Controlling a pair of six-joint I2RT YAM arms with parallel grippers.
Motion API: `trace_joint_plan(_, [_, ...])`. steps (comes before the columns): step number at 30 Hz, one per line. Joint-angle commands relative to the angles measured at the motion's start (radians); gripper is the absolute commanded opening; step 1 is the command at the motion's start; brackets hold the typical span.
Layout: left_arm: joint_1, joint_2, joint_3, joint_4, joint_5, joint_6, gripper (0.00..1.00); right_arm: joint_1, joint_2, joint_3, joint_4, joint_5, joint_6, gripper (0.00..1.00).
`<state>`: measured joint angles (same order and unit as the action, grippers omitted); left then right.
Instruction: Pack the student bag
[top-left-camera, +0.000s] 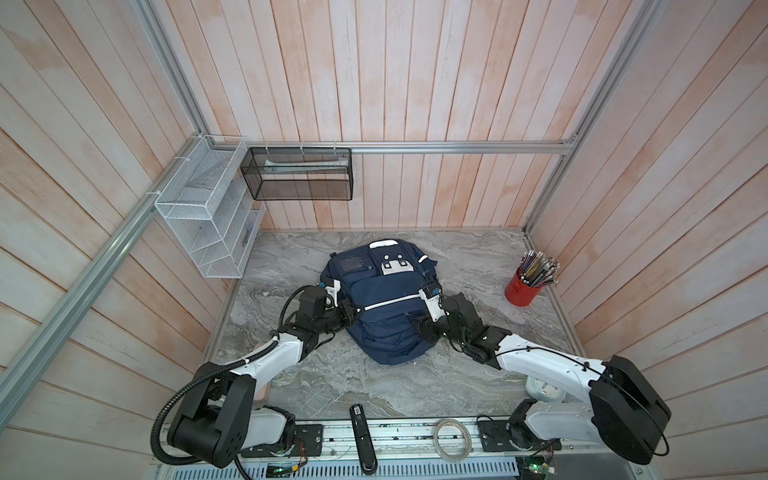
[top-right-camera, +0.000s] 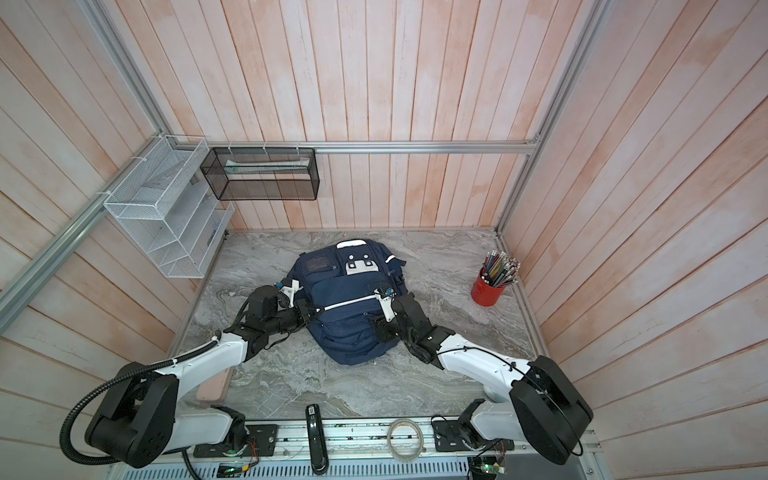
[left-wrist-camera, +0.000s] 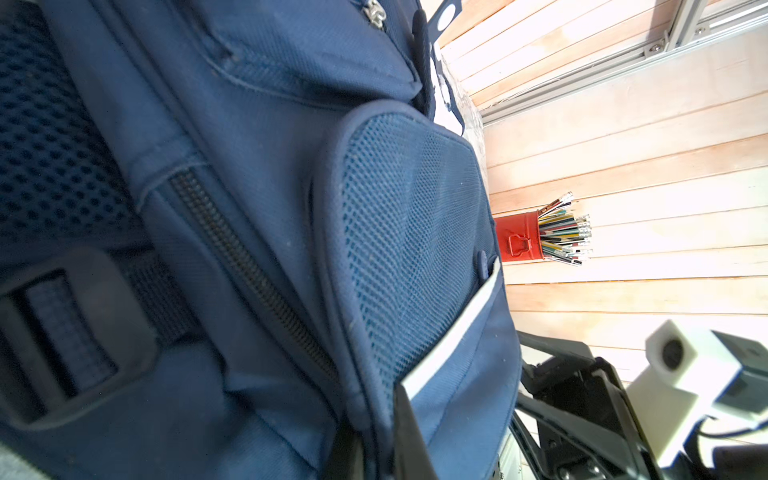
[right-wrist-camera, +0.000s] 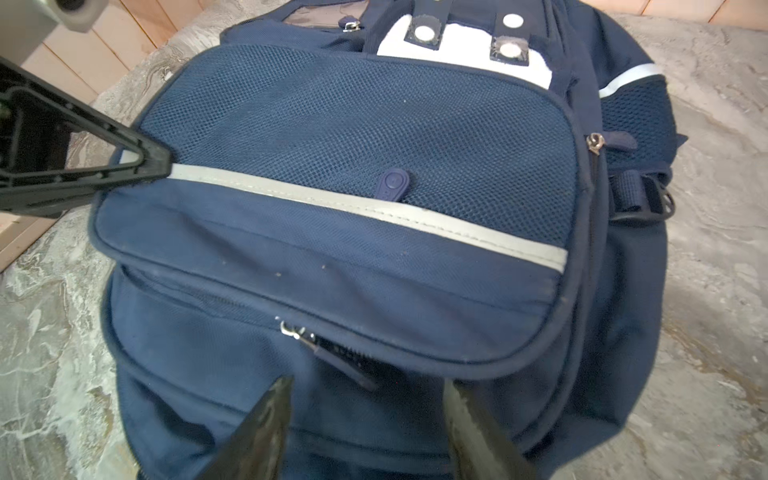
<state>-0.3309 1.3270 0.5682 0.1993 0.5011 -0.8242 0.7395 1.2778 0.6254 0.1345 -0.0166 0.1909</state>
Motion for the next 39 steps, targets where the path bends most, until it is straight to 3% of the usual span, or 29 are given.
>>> trace_joint_plan(1, [0.008, -0.02, 0.008, 0.036, -0.01, 0.006, 0.0, 0.001, 0.006, 0.007, 0.027, 0.012, -0.059, 0.6])
trace_joint_plan(11, [0.006, -0.008, -0.008, 0.053, -0.003, 0.0, 0.0, 0.007, 0.193, 0.121, 0.068, -0.096, -0.137, 0.53])
trace_joint_plan(13, [0.008, -0.006, -0.013, 0.056, -0.004, -0.001, 0.0, 0.011, 0.195, 0.12, 0.087, -0.097, -0.139, 0.45])
trace_joint_plan(18, [0.009, -0.005, -0.008, 0.045, -0.012, 0.009, 0.0, 0.012, 0.176, 0.112, 0.07, -0.081, -0.148, 0.12])
trace_joint_plan(22, [0.013, -0.005, 0.016, 0.008, -0.024, 0.032, 0.0, 0.011, 0.12, 0.057, 0.05, -0.011, -0.145, 0.0])
trace_joint_plan(25, [0.03, -0.014, 0.026, -0.017, -0.021, 0.043, 0.0, 0.003, 0.089, 0.018, 0.024, 0.11, -0.11, 0.0])
trace_joint_plan(30, [0.079, -0.042, 0.012, -0.025, 0.02, 0.039, 0.0, -0.08, 0.111, -0.003, 0.004, 0.149, -0.042, 0.0])
trace_joint_plan(33, [0.1, -0.057, -0.002, -0.022, 0.051, 0.035, 0.0, -0.134, 0.154, 0.024, -0.033, 0.234, 0.004, 0.0])
trace_joint_plan(36, [0.105, -0.063, -0.006, -0.031, 0.054, 0.043, 0.0, -0.211, 0.186, 0.042, -0.039, 0.188, 0.035, 0.0])
trace_joint_plan(39, [0.113, -0.043, -0.008, -0.018, 0.054, 0.042, 0.0, -0.211, 0.165, 0.036, -0.017, 0.044, 0.011, 0.0])
